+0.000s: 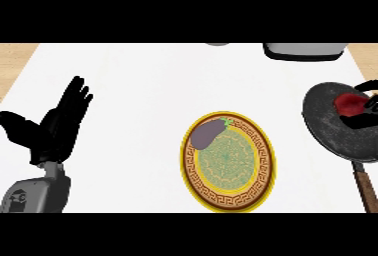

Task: Pick the pear from the plate and place it in the pan

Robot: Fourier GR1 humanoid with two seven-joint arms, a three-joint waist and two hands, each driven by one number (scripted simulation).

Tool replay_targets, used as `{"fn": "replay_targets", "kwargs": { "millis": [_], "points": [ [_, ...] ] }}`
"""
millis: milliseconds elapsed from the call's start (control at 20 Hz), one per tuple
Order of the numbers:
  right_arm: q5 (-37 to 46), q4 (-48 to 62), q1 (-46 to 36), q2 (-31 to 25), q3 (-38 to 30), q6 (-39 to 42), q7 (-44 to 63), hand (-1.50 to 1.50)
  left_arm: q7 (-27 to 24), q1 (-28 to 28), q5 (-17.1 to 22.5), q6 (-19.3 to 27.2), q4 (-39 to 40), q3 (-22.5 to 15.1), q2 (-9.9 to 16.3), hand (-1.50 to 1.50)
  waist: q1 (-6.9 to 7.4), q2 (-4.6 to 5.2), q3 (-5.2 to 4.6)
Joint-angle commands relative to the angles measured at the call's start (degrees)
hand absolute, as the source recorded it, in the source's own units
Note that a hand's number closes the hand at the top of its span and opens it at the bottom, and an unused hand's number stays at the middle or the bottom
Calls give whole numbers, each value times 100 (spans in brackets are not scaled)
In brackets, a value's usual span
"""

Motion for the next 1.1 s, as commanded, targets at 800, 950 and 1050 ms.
{"fn": "replay_targets", "kwargs": {
  "millis": [800,950,1050],
  "points": [
    [-2850,1174,139,-809,-2216,1358,-2438,-150,97,-13,7,40,76,209,135,0,-228,-65,-5],
    [-3272,1272,663,-1209,-2537,2111,-2800,-150,279,195,-125,176,-374,-40,-38,0,-212,-71,-1],
    [-3515,1241,944,-1536,-2654,2967,-3011,-150,202,341,-94,156,-465,-16,-53,0,-266,-93,-6]
  ]
}}
